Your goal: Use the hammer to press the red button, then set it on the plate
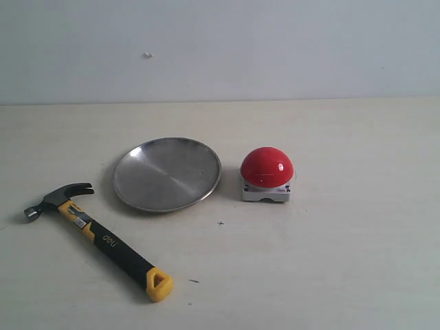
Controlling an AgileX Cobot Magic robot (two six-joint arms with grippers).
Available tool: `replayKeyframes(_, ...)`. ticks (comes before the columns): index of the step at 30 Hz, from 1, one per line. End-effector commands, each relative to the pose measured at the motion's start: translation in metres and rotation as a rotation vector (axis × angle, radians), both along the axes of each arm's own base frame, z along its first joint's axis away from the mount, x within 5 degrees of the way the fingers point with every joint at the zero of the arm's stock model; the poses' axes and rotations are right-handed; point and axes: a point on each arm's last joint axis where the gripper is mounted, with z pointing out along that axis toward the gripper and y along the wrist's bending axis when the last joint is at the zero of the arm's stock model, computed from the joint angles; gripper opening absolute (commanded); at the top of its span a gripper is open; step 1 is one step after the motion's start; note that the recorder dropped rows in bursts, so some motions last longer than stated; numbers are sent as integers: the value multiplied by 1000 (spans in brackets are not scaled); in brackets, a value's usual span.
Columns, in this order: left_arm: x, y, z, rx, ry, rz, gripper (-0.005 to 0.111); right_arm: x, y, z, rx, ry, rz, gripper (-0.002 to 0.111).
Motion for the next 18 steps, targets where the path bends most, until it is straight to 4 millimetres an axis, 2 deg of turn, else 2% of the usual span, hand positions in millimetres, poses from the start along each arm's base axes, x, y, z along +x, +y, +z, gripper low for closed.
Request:
replayKeyframes(1, 15, -20, 0, -49, 148, -28, 0, 0, 0, 2, -17, -16, -3, 0)
replayKeyframes(8, 43, -53, -20, -40, 315, -16, 0, 0, 0, 2, -17, -16, -3, 0)
replayKeyframes(12, 57, -66, -27, 79, 440, 51, 0, 0, 0, 2, -17, -16, -3, 0)
replayKeyframes(18, 75, -82, -27, 233, 580, 167, 0, 0, 0, 2, -17, -16, -3, 0)
